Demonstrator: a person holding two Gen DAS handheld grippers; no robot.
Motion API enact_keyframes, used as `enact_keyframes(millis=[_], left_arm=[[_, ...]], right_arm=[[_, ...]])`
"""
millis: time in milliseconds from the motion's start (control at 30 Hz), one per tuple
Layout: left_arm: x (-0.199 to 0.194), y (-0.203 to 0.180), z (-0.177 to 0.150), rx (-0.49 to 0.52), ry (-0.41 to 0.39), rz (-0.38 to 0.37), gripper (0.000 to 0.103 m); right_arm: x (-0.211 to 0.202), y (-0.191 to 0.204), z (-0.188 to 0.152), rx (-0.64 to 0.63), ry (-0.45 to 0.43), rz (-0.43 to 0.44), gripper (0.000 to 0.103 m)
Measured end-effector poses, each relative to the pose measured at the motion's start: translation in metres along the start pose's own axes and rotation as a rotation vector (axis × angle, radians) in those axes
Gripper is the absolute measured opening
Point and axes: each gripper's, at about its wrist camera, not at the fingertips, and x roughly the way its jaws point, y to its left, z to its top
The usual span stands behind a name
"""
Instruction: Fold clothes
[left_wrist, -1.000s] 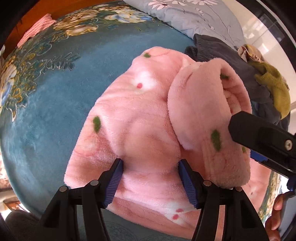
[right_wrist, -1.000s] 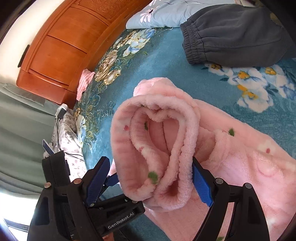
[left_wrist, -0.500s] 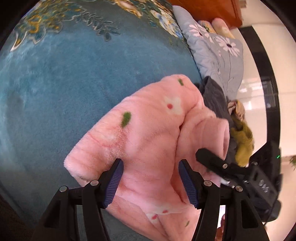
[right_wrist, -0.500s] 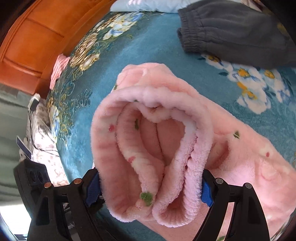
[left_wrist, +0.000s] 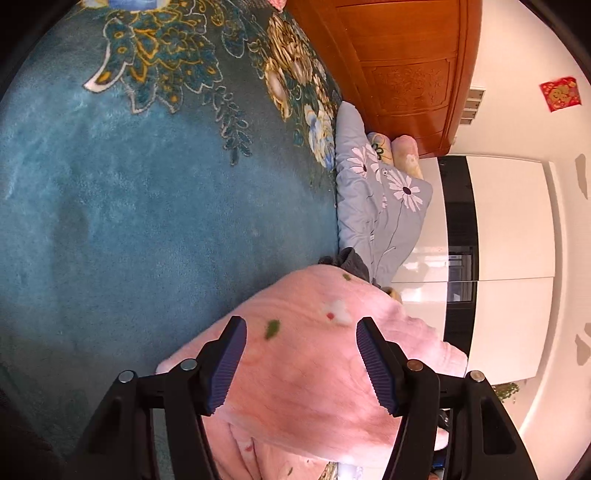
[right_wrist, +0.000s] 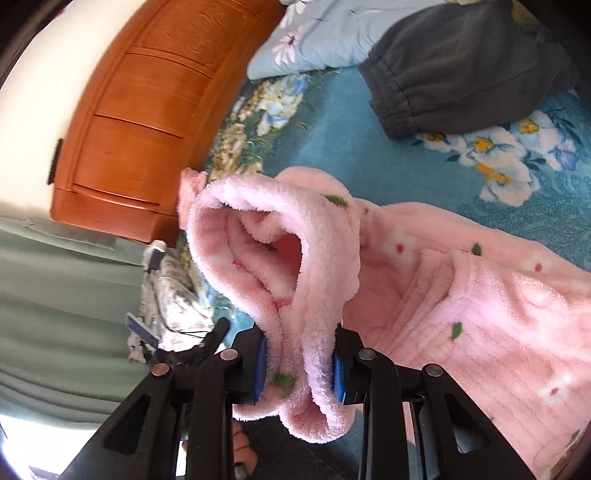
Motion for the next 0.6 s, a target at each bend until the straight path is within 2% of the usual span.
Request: enact_keyframes(millis=[100, 200, 300, 400, 500, 600], left_arm=[[0.003, -0.009, -0.002, 0.033, 0.022, -0.025, 0.066], [0.012, -0.018, -0.008, 0.070, 0.075, -0.024, 0.066], [0.022, -0.026, -0.014, 0.110, 0.129, 0.003, 0.066], [0.028, -0.034, -0.024, 0.159, 0.171, 0.033, 0.066], [0.045, -0.048, -0.038, 0.233, 0.231, 0.083, 0.066], [0.065, -0.065, -0.061, 0.345, 0.311, 0.134, 0.066]], right_arm=[[-0.043, 0.010, -0.012, -0.040, -0.043, 0.041, 0.029], [-0.088, -0.008, -0.036, -0.042, -0.084, 0.035, 0.029], [-0.109, -0.061, -0.060, 0.041, -0.096, -0.082, 0.029], [-0.113, -0.131, -0.081, 0.240, -0.084, -0.173, 0.029], [-0.113, -0.179, -0.103, 0.401, -0.071, -0.148, 0.029], [-0.112, -0.188, -0.109, 0.395, -0.060, -0.124, 0.029]])
